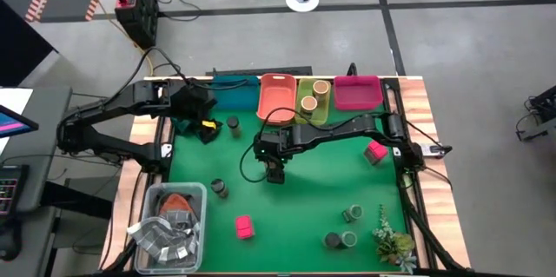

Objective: Sort spices by type
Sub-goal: Put the yellow seasoning bottle into the yellow bin

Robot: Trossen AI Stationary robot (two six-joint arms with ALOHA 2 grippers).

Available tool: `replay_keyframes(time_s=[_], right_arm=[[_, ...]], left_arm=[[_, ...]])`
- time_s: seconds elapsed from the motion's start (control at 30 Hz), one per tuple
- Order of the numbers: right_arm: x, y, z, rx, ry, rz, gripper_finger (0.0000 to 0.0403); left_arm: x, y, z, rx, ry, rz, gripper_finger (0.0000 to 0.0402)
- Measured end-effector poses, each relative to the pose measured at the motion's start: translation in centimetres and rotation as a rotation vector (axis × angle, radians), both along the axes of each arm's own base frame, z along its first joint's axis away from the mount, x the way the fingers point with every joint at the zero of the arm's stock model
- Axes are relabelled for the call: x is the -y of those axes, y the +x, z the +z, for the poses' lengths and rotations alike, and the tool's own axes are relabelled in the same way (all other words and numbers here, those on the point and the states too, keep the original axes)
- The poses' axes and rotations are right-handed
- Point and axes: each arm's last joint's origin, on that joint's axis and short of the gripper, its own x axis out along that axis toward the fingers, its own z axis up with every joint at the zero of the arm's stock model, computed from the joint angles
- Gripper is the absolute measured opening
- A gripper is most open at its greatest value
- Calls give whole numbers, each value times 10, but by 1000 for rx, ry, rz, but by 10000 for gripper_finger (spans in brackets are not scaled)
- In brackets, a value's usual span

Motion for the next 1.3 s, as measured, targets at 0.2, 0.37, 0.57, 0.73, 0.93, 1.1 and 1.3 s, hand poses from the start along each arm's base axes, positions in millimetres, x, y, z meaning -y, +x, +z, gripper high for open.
replay_keyframes(time_s=[0.2,0.37,0.57,0.73,0.93,1.1,1.3], right_arm=[[1,-1,3,1,-1,0,303],[6,-5,13,-29,-1,-10,303],[25,-20,40,-57,-11,-53,307],[44,-44,68,-88,-82,-153,306],[57,-82,100,-82,-143,-275,306],[63,-123,103,-94,-121,-377,306],[80,-166,95,-41,-135,-536,306]], left_arm=[[0,0,0,0,2,2,316],[0,0,0,-1,5,7,316],[0,0,0,-4,14,7,316],[-1,0,0,-5,15,12,316],[-1,0,0,-6,21,16,316],[-1,0,0,-10,30,15,316],[-1,0,1,-3,32,15,316]])
